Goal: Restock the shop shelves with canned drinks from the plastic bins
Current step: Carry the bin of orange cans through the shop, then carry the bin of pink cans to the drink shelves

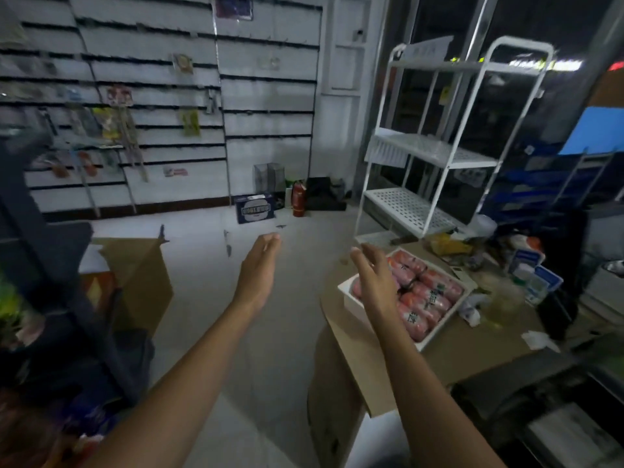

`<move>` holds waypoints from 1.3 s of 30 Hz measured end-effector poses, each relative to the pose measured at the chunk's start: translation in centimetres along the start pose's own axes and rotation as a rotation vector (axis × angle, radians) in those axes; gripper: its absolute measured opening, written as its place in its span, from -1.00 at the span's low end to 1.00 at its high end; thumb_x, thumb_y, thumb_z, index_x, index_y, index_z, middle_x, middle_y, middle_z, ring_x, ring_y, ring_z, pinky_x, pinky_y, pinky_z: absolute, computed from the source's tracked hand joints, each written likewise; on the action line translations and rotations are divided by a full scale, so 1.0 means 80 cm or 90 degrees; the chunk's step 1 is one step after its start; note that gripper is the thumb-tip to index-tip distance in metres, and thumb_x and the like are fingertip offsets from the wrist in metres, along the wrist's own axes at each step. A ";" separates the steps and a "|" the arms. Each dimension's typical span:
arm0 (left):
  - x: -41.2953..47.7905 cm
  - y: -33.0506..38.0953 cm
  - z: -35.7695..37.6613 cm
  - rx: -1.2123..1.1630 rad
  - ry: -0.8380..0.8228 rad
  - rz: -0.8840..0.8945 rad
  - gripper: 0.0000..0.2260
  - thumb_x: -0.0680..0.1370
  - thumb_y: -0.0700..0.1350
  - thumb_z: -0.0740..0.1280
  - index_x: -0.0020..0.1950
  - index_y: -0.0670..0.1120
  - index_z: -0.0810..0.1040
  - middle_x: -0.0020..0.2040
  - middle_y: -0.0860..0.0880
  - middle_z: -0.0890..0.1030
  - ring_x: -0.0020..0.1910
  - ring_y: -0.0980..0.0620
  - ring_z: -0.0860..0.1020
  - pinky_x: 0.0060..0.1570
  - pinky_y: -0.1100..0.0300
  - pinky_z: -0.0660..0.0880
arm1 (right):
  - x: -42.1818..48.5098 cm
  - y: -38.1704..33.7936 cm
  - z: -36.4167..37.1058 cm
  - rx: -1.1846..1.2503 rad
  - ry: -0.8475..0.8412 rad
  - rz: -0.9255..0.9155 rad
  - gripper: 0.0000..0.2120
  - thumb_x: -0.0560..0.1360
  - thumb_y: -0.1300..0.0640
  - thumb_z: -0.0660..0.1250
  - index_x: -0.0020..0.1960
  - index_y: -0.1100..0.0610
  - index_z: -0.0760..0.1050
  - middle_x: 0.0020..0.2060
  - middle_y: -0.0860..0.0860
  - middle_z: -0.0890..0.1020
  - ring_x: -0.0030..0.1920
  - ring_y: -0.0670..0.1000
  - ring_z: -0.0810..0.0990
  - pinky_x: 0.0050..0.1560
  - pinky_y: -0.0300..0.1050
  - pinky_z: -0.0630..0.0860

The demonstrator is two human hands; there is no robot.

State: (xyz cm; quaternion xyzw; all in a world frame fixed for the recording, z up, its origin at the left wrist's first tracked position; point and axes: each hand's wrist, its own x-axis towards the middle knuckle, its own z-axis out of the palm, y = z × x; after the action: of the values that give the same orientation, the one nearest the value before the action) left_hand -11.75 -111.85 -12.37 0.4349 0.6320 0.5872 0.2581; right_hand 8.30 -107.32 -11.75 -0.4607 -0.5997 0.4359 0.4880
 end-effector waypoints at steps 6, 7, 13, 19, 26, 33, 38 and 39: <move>0.148 0.008 0.039 -0.011 -0.121 0.034 -0.55 0.66 0.27 0.11 0.38 0.02 0.47 0.36 0.02 0.53 0.34 -0.01 0.48 0.34 0.01 0.36 | 0.102 -0.012 0.026 -0.020 0.127 -0.023 -0.54 0.62 -0.10 0.29 0.46 0.05 0.39 0.39 0.00 0.50 0.36 0.00 0.46 0.23 -0.09 0.39; 0.166 0.007 0.048 -0.013 -0.136 0.036 -0.54 0.67 0.24 0.11 0.41 -0.01 0.46 0.37 0.00 0.52 0.35 -0.01 0.48 0.34 0.02 0.36 | 0.116 -0.008 0.027 -0.034 0.145 -0.018 -0.54 0.62 -0.12 0.29 0.45 0.04 0.40 0.38 0.01 0.51 0.36 0.01 0.47 0.24 -0.08 0.40; 0.259 -0.010 0.120 -0.029 -0.219 0.038 -0.57 0.70 0.15 0.11 0.44 -0.06 0.45 0.39 -0.02 0.52 0.37 0.02 0.46 0.21 0.17 0.31 | 0.208 0.026 0.028 -0.053 0.233 0.005 -0.70 0.59 -0.19 0.30 0.27 -0.15 0.44 0.15 -0.18 0.56 0.30 0.01 0.52 0.32 0.12 0.48; 0.358 -0.023 0.200 -0.007 -0.288 0.071 -0.57 0.70 0.15 0.11 0.39 -0.09 0.49 0.32 -0.06 0.54 0.30 0.01 0.48 0.10 0.21 0.32 | 0.322 0.064 0.007 -0.048 0.312 -0.014 -0.48 0.56 -0.24 0.29 0.43 0.00 0.43 0.33 -0.03 0.55 0.30 0.01 0.54 0.30 0.02 0.48; 0.455 0.004 0.296 -0.015 -0.378 0.090 -0.55 0.68 0.23 0.12 0.40 -0.03 0.47 0.24 0.06 0.54 0.25 0.06 0.48 0.15 0.13 0.36 | 0.429 0.080 -0.022 -0.026 0.376 -0.002 -0.55 0.59 -0.18 0.29 0.41 0.00 0.45 0.28 -0.07 0.55 0.28 -0.04 0.51 0.27 -0.01 0.48; 0.506 0.003 0.364 -0.018 -0.469 0.079 -0.55 0.66 0.27 0.11 0.41 0.04 0.43 0.30 0.09 0.53 0.29 0.09 0.47 0.23 0.09 0.39 | 0.482 0.102 -0.042 -0.050 0.441 0.026 -0.60 0.62 -0.07 0.30 0.39 0.08 0.47 0.23 0.00 0.58 -0.05 -0.36 0.59 -0.22 -0.56 0.42; 0.528 -0.020 0.431 0.008 -0.538 0.076 -0.60 0.62 0.35 0.10 0.29 0.17 0.50 0.21 0.12 0.60 0.23 0.08 0.52 0.20 0.05 0.43 | 0.492 0.136 -0.064 -0.078 0.537 0.072 -0.55 0.59 -0.17 0.30 0.40 0.00 0.46 0.29 -0.04 0.58 0.25 -0.05 0.55 0.21 -0.11 0.51; 0.529 -0.025 0.446 0.002 -0.557 0.075 -0.59 0.62 0.34 0.11 0.28 0.15 0.51 0.20 0.09 0.60 0.23 0.07 0.53 0.20 0.06 0.44 | 0.490 0.144 -0.068 -0.078 0.562 0.084 -0.57 0.59 -0.19 0.31 0.38 -0.01 0.48 0.26 -0.07 0.59 0.25 -0.04 0.56 0.22 -0.06 0.51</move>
State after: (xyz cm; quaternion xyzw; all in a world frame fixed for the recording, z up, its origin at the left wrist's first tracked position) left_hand -3.07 -57.13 -12.84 0.6783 0.4383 0.3603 0.4670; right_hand 11.21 -66.30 -14.94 -0.6678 -0.3281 0.1916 0.6401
